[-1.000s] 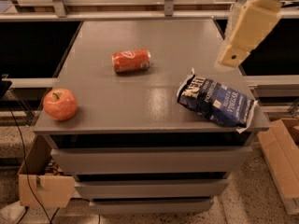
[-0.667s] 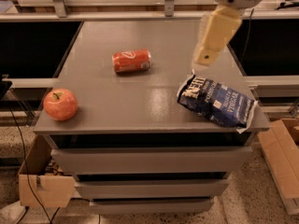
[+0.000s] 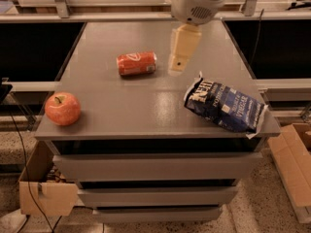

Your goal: Place coke can upright

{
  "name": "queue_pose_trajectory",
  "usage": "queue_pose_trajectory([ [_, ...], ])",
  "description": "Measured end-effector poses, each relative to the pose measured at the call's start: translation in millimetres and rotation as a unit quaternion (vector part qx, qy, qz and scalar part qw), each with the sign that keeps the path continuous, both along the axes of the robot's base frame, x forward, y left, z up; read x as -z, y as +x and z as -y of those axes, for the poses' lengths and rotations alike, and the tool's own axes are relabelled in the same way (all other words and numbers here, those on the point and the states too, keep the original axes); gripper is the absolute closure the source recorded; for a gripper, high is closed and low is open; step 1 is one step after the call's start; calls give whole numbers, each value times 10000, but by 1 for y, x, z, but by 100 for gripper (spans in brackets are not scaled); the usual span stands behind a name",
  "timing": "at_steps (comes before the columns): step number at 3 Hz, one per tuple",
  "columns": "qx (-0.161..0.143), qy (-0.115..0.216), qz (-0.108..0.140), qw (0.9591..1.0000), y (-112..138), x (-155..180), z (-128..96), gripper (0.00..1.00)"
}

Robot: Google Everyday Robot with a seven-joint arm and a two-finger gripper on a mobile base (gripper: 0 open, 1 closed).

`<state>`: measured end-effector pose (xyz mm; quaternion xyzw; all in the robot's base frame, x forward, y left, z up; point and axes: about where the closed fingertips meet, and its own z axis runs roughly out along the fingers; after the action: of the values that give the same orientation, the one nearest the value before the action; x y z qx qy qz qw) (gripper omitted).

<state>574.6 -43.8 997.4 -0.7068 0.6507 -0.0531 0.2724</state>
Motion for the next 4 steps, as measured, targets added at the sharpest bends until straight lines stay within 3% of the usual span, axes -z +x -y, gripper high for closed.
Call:
queue_pose_trajectory([
  [2,-521,-413,-419,9969,61,43,-50,0],
  [3,-788,-635,-629,9929,79,63,-72,0],
  [4,-786,-641,-630,9928,79,64,-73,0],
])
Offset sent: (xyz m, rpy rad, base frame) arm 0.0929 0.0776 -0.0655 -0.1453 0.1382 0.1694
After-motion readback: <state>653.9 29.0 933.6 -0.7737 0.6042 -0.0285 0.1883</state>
